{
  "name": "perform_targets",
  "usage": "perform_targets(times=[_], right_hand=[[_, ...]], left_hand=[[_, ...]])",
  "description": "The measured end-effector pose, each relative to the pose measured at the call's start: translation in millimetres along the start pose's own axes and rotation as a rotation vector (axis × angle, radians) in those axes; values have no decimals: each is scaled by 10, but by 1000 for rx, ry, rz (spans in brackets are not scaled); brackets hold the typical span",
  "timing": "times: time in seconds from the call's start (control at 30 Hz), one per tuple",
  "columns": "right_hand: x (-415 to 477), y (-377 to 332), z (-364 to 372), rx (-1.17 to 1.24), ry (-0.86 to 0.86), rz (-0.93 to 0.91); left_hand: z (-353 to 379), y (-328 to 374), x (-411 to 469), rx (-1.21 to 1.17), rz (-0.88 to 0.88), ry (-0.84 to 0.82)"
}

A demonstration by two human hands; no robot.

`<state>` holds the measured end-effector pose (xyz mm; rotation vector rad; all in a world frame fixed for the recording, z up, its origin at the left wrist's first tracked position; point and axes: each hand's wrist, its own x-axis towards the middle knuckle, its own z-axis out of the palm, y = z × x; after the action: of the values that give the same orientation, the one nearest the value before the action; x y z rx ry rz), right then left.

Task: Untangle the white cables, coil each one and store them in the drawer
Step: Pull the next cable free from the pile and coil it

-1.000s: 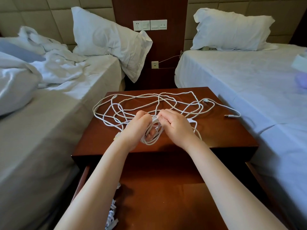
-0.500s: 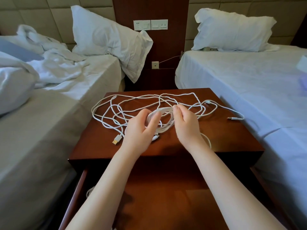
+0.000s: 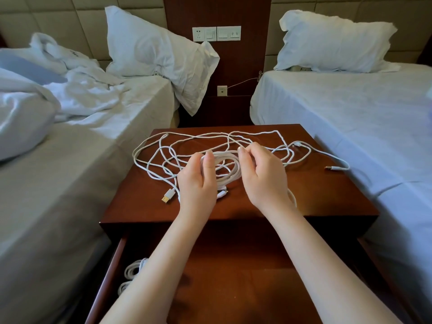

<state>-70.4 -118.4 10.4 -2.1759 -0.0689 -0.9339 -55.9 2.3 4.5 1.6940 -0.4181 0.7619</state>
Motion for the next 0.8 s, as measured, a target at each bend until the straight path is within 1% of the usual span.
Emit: perform_targets(times=[0.07, 0.13, 0.2, 0.27, 0.3, 0.37, 0.47, 0.53, 0.7, 0.8], right_hand=[[15, -23, -26, 27, -7, -38], [20, -64, -48, 52, -52, -104], [3, -119, -47, 104, -201, -122], [-47, -173, -5, 180, -420, -59], [-78, -190, 24, 211, -499, -26], [-120, -198, 77, 280, -597, 36], [-103, -190, 67, 418, -725, 174], [-64, -172, 11, 454, -800, 235], [13, -116, -161, 587, -941, 298], [45, -62, -221, 647, -976, 311]], left_hand=[[-18, -41, 15, 16, -32, 42], [-64, -89, 51, 46, -61, 93], [-128, -154, 88, 70, -94, 155], [-179, -198, 121, 48, -135, 207], [-195, -205, 132, 32, -155, 222], [-214, -188, 140, -1, -194, 234], [-219, -136, 148, -109, -243, 228], [-211, -81, 146, -160, -260, 207], [-183, 80, 176, -318, -304, 191], [-182, 167, 189, -423, -327, 113]])
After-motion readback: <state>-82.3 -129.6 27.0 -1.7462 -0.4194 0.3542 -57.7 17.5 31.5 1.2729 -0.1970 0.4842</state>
